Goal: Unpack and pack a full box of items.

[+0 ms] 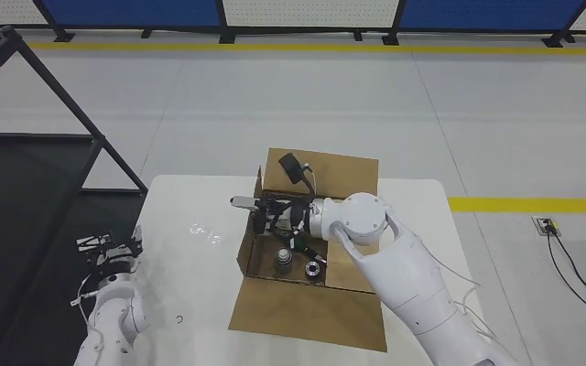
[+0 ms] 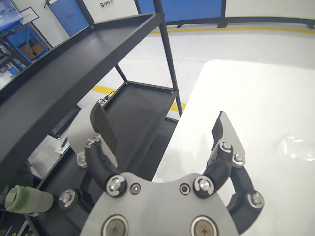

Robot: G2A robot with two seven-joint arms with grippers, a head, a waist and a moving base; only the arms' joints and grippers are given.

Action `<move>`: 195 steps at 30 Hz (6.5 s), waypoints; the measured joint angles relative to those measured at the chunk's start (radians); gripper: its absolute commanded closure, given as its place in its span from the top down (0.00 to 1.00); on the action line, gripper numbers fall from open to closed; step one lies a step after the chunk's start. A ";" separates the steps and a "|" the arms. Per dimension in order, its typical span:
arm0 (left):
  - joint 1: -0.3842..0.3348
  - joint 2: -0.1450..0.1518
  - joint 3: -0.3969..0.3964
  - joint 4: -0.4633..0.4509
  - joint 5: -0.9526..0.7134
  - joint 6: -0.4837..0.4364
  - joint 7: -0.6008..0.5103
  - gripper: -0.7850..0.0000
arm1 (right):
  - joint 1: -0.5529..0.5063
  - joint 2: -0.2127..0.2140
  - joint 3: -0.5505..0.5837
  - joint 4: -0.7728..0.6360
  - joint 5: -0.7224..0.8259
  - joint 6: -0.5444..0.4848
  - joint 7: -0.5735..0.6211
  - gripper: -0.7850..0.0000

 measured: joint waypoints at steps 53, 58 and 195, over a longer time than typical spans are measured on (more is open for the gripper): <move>0.313 0.040 0.026 -0.495 0.120 -0.500 0.081 1.00 | 0.081 -0.082 -0.019 0.120 0.062 -0.136 -0.065 1.00; 0.300 0.041 0.045 -0.459 0.178 -0.482 0.073 1.00 | -0.022 -0.038 0.079 -0.047 0.003 -0.097 -0.059 1.00; -0.462 -0.092 0.792 -0.239 -1.171 -0.055 -0.970 1.00 | -0.661 0.240 0.853 -0.626 0.152 -0.060 -0.063 1.00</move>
